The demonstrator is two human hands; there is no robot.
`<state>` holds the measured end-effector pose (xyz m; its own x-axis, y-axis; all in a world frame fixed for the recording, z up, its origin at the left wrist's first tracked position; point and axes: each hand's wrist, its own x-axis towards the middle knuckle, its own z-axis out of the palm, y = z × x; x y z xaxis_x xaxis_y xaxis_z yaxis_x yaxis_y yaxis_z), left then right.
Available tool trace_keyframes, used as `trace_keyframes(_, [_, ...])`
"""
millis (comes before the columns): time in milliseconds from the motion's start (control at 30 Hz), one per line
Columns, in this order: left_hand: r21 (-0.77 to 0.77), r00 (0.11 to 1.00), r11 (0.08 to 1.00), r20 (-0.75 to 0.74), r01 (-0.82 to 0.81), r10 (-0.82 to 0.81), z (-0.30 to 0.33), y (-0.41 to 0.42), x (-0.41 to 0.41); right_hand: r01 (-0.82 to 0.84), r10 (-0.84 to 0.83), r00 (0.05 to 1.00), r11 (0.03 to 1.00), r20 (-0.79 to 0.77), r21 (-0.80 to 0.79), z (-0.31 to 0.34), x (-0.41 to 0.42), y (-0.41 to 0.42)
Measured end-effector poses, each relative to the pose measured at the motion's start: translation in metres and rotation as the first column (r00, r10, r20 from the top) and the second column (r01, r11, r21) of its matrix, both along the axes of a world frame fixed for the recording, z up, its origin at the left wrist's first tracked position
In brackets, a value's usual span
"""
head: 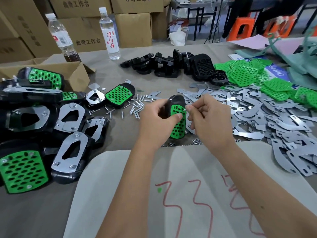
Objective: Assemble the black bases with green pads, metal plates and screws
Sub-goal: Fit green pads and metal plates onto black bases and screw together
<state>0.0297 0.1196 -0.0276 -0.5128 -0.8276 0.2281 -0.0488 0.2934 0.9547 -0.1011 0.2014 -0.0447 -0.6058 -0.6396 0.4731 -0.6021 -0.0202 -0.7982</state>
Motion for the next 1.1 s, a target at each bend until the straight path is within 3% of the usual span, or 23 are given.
trace_keyframes(167, [-0.006, 0.999, 0.999, -0.019, -0.036, 0.036, -0.001, 0.007, -0.005, 0.009, -0.003, 0.982, 0.999, -0.187, 0.034, 0.001, -0.001, -0.001])
trace_keyframes(300, [0.047, 0.996, 0.998, -0.080, -0.047, 0.051, -0.002, 0.009, -0.006, -0.027, 0.030, 0.997, 0.999, 0.065, -0.041, 0.000, -0.002, -0.001])
trace_keyframes(533, [-0.091, 0.996, 0.995, -0.074, -0.050, 0.043, -0.003, 0.012, -0.010, -0.007, 0.025, 0.916, 0.999, 0.401, -0.045, -0.005, 0.001, -0.007])
trace_keyframes(667, [-0.009, 0.991, 0.999, -0.128, -0.043, 0.041, 0.000, 0.012, -0.007, -0.080, 0.080, 0.994, 0.997, 0.081, -0.001, 0.001, -0.002, 0.002])
trace_keyframes(800, [0.073, 0.984, 0.997, -0.173, -0.020, 0.032, -0.001, 0.008, -0.003, -0.137, 0.137, 0.991, 0.990, 0.003, 0.033, 0.004, -0.004, 0.002])
trace_keyframes(933, [0.017, 0.986, 0.999, -0.159, -0.052, 0.054, -0.001, 0.009, -0.006, -0.027, 0.026, 0.969, 1.000, 0.245, -0.001, -0.001, 0.008, -0.006])
trace_keyframes(1033, [-0.017, 0.985, 0.997, -0.155, -0.077, 0.074, -0.003, 0.009, -0.008, 0.043, -0.059, 0.945, 0.997, 0.322, 0.057, 0.000, 0.015, -0.010])
trace_keyframes(1100, [-0.068, 0.989, 0.995, -0.132, -0.077, 0.068, -0.003, 0.010, -0.009, 0.043, -0.048, 0.855, 0.999, 0.516, 0.021, 0.004, 0.018, -0.013])
